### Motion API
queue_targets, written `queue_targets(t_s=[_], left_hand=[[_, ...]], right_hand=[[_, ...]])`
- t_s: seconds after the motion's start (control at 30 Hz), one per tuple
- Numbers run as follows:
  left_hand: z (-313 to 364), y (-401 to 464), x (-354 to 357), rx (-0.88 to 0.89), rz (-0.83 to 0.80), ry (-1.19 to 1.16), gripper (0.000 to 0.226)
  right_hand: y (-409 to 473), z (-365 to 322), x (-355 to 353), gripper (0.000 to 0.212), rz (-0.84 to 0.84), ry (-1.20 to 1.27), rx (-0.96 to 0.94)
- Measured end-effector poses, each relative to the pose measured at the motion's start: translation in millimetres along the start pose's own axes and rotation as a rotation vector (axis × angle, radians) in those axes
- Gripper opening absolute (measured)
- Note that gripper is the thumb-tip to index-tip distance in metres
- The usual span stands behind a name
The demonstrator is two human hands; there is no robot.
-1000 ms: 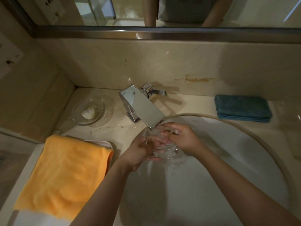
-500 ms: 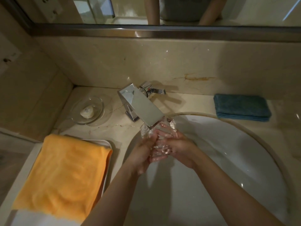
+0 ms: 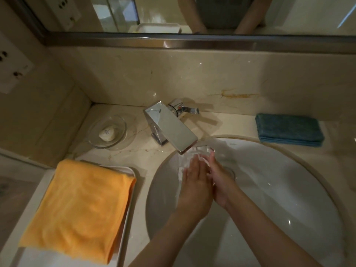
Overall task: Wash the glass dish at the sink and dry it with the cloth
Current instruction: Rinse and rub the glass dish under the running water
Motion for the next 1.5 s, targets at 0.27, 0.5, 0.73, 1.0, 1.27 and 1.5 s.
queue_targets(t_s=[0.27,0.5,0.73,1.0,1.27,1.5], left_hand=[[-10.0,8.5,1.5,0.032,-0.295,-0.175,0.063],[-18.6,6.1,12.2,-0.099,-0.299,-0.018,0.078],[-5.1,-11.9,6.9,-0.122,-0.199,-0.144,0.038],[-44.6,-3.2,8.4,-0.249,0.062,-0.356,0.054],[-77.1,14.8,10.5,-0.449,-0.038,-0.584,0.045],[-77.8,10.2,19.4,-0.620,-0.226,-1.174,0.022]], right_hand=[[-4.7,1.0,-10.5,0.052,0.103,0.031,0.047],[4.4,4.7,-15.1,0.043,0.126,-0.112,0.023],[18.3,14.3,-16.9,0.035,0.200,-0.207,0.046],[21.7,16.3,-9.1,0.016,0.179,-0.298,0.063],[18.8,-5.1,-11.6,0.030,0.154,-0.609,-0.071],[18.1,-14.2,-8.8,0.019,0.098,-0.723,-0.175]])
Point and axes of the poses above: each hand's wrist, its own y-axis towards the middle knuckle, its own x-axis out of the palm, z = x × y, the point moved 6 cm from there along y, towards the middle knuckle, and after that the axes turned 10 degrees about z, right-handed, at the moved point
